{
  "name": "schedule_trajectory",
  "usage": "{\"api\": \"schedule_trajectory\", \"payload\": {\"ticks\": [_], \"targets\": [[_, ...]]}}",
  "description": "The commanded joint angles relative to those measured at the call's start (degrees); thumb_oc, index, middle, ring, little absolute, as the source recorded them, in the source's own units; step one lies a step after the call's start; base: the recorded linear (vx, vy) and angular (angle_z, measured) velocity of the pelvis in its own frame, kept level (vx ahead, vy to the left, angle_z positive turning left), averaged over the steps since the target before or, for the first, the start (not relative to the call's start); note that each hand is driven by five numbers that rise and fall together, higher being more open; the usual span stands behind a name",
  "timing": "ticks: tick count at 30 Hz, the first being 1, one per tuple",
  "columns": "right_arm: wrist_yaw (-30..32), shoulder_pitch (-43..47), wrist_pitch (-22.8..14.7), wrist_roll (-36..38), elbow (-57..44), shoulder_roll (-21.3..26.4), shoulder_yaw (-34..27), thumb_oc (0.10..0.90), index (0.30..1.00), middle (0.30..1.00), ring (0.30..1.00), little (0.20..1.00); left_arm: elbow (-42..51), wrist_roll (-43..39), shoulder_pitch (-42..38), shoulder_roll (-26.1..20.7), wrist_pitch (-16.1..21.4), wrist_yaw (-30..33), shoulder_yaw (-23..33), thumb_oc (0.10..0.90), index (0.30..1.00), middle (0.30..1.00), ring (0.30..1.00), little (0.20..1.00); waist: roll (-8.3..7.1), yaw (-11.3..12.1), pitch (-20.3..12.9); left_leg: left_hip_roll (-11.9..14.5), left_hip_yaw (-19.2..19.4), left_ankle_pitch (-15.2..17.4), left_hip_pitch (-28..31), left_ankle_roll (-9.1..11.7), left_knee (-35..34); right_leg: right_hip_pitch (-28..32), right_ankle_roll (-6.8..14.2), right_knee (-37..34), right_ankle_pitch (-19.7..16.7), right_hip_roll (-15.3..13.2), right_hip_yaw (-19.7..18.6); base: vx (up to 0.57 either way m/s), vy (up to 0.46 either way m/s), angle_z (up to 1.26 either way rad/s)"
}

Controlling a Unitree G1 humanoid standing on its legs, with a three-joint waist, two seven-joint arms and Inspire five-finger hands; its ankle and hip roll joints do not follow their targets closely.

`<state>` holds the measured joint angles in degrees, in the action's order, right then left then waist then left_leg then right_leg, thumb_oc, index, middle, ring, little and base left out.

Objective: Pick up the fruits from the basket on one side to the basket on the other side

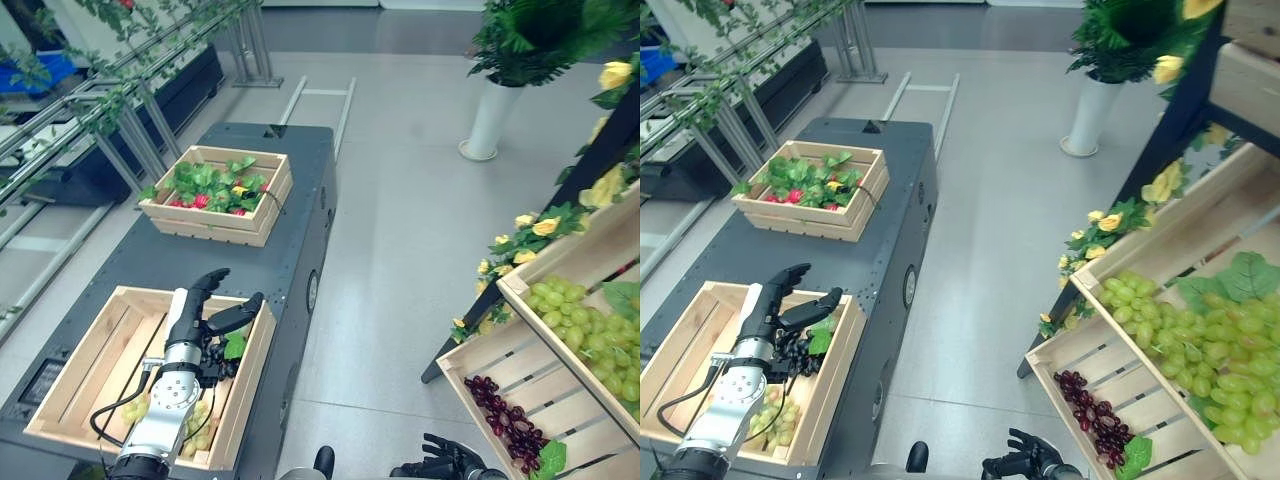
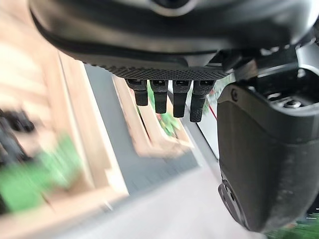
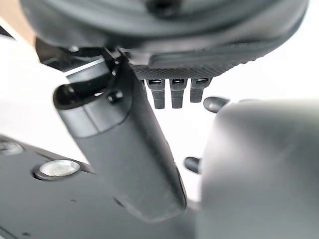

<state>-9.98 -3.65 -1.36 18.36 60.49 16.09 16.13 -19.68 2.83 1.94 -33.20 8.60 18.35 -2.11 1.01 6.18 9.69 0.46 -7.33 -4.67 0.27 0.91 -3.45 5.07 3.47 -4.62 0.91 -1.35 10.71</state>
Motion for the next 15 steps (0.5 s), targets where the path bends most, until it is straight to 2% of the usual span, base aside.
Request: {"api": "schedule_trajectory", "payload": {"ticks": [1,4,8,12,15], "targets": [[-0.1,0.37,-4.47,0.84,-3.51,1.23,2.21,0.8,0.9,0.9,0.9,0.9,1.28,8.37,-3.99,-7.22,2.9,7.79,5.82,0.8,0.9,0.9,0.9,0.9,-2.19,0.76,3.14,-5.26,1.56,3.85,-5.32,-2.26,8.56,-7.62,-2.19,13.35,3.11,0.2,1.91,0.01,0.017,0.24],[-0.16,-0.1,-4.87,1.42,-4.96,1.47,2.29,0.8,0.9,0.9,0.9,0.9,0.07,12.74,-2.13,-9.36,1.45,9.23,7.22,0.8,0.9,0.9,0.9,0.9,-2.27,1.58,4.57,-5.53,0.97,4.13,-6.51,-2.2,10.19,-7.87,-2.44,14.19,3.75,-0.18,2.83,0.03,0.013,0.11],[-0.87,-0.88,-6.06,0.77,-5.92,2.15,1.98,0.8,0.9,0.9,0.9,0.9,-1.38,11.53,0.17,-11.51,-1.92,9.28,8.56,0.8,0.9,0.9,0.9,0.9,-1.8,2.06,6.0,-5.99,0.47,4.18,-7.77,-2.08,11.31,-8.17,-2.71,14.67,4.33,-0.41,3.39,0.04,0.048,0.1],[-0.83,-1.24,-6.71,1.4,-7.14,3.0,2.12,0.8,0.9,0.9,0.9,0.9,-3.53,15.17,1.3,-13.45,-5.01,10.14,8.15,0.8,0.9,0.9,0.9,0.9,-1.34,2.33,7.71,-6.28,0.66,4.25,-9.42,-1.87,12.58,-8.63,-2.94,15.31,4.98,-0.58,3.84,0.04,0.049,0.1],[-0.32,-0.23,-7.62,3.32,-8.16,3.78,2.5,0.8,0.9,0.9,0.9,0.9,-5.78,18.07,0.44,-15.31,-6.61,11.81,6.53,0.8,0.9,0.9,0.9,0.9,-0.78,2.24,9.82,-6.52,1.23,4.65,-12.31,-1.98,15.22,-11.31,-3.35,18.19,5.89,-0.52,3.98,-0.04,0.037,0.01]]}}
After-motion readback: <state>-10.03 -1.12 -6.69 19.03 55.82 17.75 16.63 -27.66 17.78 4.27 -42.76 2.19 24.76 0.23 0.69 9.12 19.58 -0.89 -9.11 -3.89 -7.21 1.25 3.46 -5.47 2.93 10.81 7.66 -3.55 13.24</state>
